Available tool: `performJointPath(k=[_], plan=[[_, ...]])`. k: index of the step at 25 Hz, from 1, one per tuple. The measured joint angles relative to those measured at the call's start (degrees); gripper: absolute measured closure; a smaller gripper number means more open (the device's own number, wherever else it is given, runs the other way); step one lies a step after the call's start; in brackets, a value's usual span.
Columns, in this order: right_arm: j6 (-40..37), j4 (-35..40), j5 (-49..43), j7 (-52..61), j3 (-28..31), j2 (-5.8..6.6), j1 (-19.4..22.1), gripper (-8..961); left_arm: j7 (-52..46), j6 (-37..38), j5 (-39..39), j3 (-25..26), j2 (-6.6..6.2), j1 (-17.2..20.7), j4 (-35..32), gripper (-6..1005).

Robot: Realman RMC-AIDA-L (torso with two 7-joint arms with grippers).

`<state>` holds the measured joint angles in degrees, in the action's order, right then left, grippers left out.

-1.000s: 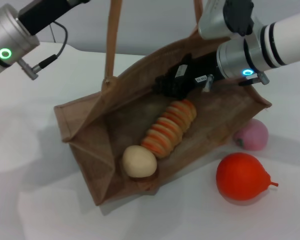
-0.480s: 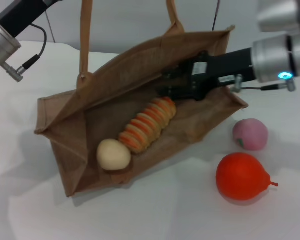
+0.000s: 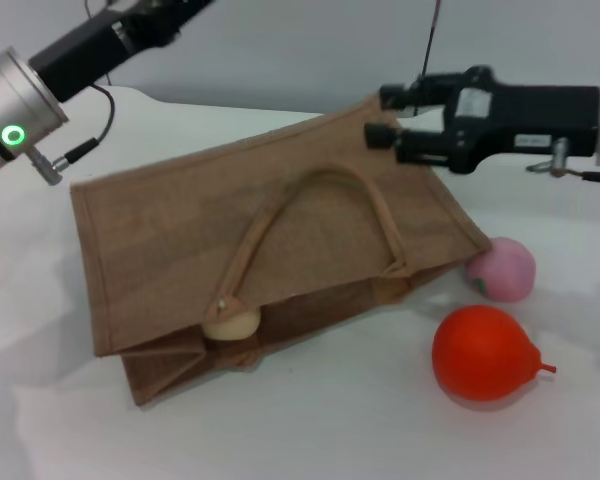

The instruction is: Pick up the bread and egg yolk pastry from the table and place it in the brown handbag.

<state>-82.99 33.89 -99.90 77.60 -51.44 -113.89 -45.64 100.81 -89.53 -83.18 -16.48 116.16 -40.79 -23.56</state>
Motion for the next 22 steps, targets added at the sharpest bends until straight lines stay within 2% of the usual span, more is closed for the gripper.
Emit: performJointPath(k=[4,6,11,13,14,16,20,22], plan=[[0.7,-0.5,5.9,-5.8,0.7,0.11,3.2,414,6.6,1.2,-0.7,0.6,0.13,0.0,3.9,599],[1.2,-1.5,8.0,-10.7,2.3,-0.22,4.9,414,10.4,1.3,-1.7,0.8,0.13,0.0,5.8,545],[3.4,-8.7,12.8,-27.2,10.4,-1.41,7.5,414,27.0,3.2,-8.0,0.8,0.26,0.6,14.8,410],[4.9,-12.3,15.2,-33.5,14.0,-1.65,8.0,413,33.2,4.3,-11.0,0.8,0.32,0.7,18.1,369],[5.4,-14.2,16.6,-36.6,15.7,-1.68,8.2,413,40.5,5.7,-15.1,0.8,0.51,1.0,22.0,348],[5.8,-17.7,19.3,-41.8,19.0,-1.69,8.6,413,43.6,6.2,-17.3,0.8,0.59,1.2,23.7,307],[5.5,-22.4,25.7,-49.3,25.3,-1.80,10.4,413,55.3,8.4,-29.1,0.8,0.79,2.1,30.3,315],[5.4,-24.4,29.3,-50.9,27.6,-1.86,11.5,413,56.8,9.1,-32.5,0.8,0.80,2.5,31.6,317]])
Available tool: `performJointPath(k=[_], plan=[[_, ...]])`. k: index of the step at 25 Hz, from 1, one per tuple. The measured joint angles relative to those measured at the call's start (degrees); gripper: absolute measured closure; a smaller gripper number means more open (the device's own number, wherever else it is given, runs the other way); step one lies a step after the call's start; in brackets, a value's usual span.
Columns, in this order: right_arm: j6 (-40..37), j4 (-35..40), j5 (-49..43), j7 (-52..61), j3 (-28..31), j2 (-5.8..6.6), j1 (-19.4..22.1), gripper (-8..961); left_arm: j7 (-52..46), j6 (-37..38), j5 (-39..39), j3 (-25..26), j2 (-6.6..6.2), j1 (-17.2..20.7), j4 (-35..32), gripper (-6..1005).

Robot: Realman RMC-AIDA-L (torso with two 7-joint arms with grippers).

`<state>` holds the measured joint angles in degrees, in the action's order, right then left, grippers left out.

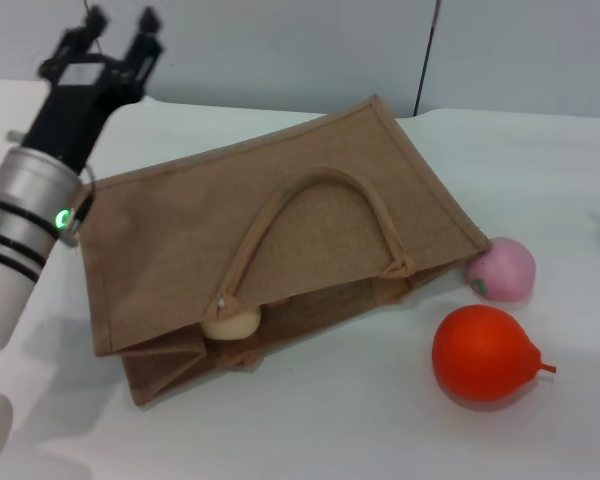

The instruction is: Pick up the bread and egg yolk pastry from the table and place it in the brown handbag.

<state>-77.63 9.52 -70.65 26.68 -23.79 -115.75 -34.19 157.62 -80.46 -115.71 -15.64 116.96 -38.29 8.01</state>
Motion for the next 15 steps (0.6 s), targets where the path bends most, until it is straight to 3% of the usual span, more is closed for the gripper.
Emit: performJointPath(k=[4,15], plan=[[0.2,-1.4,3.4,-0.3,2.4,0.03,1.7,413,0.1,0.6,-3.9,0.0,-0.01,1.3,0.7,317],[0.5,-2.1,3.7,0.0,3.9,0.02,3.1,420,0.0,0.7,-4.4,0.0,-0.06,2.0,0.7,317]])
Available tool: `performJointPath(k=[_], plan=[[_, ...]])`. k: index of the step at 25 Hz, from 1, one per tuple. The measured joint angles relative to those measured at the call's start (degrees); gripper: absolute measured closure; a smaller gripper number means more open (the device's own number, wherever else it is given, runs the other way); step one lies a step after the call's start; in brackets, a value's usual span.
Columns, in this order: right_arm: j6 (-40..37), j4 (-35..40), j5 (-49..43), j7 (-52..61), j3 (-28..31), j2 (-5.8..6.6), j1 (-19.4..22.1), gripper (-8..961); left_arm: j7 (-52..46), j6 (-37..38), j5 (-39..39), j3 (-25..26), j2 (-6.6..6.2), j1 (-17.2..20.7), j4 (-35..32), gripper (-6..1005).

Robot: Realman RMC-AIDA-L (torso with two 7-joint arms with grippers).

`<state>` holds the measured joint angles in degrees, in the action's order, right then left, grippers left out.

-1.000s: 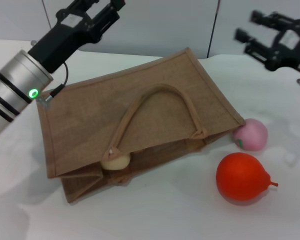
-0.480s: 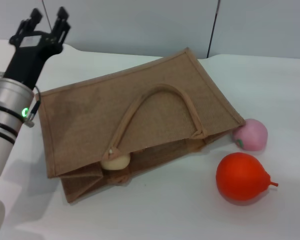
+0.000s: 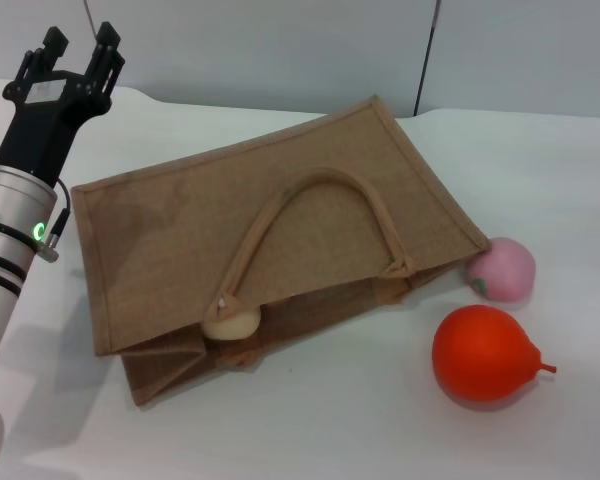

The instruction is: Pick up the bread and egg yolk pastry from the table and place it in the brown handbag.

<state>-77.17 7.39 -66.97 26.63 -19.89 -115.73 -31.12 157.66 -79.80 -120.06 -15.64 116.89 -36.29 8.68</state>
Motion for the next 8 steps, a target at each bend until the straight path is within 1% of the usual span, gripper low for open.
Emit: performJointPath(k=[8], plan=[[0.0,-0.4,0.0,0.0,0.0,-0.02,0.1,420,0.0,-0.1,-0.1,0.0,0.00,0.0,0.1,317]])
